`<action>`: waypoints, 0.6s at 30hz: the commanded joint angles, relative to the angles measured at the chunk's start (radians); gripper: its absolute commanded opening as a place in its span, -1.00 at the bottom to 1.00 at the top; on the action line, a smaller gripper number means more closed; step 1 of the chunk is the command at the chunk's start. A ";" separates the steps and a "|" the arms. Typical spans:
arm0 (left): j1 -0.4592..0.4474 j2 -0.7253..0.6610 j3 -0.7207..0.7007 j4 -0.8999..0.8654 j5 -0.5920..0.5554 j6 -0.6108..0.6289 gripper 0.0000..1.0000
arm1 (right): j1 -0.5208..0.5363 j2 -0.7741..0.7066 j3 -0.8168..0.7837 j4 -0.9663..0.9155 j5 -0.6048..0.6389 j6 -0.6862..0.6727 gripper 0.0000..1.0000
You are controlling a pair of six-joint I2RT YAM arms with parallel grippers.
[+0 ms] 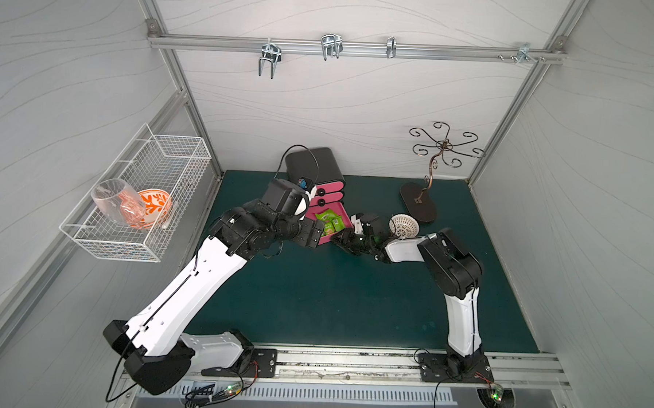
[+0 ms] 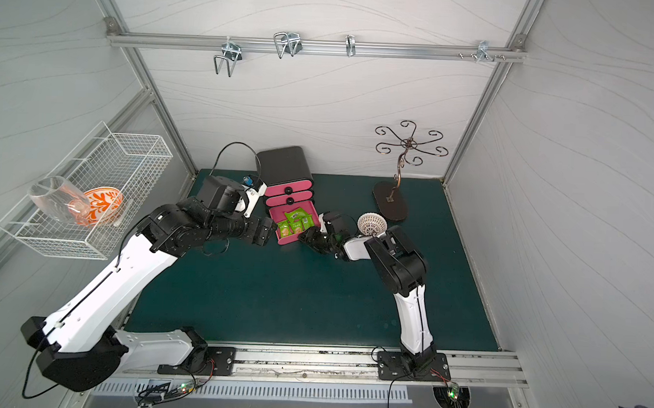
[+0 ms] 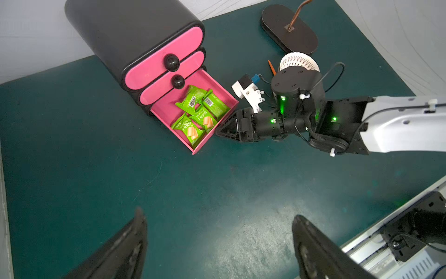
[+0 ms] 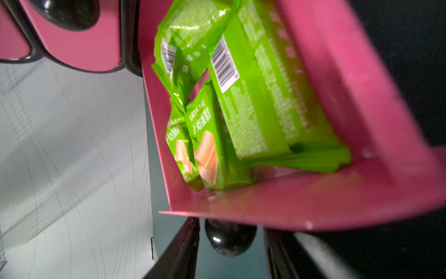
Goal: Place the cookies into the drawer by color
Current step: Close the drawer in the storage box.
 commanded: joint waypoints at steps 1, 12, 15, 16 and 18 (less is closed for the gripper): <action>-0.027 -0.037 -0.010 0.015 -0.050 0.037 0.89 | -0.001 0.034 0.008 -0.015 0.030 0.004 -0.14; -0.040 -0.078 -0.063 0.039 -0.064 0.033 0.91 | 0.014 -0.016 0.071 -0.106 0.050 0.017 -0.54; -0.042 -0.084 -0.068 0.046 -0.063 0.030 0.91 | 0.018 -0.017 0.093 -0.109 0.065 0.052 -0.56; -0.042 -0.087 -0.073 0.048 -0.065 0.030 0.91 | 0.020 -0.014 0.107 -0.115 0.069 0.059 -0.56; -0.044 -0.090 -0.080 0.049 -0.069 0.027 0.91 | 0.021 0.002 0.140 -0.135 0.071 0.059 -0.55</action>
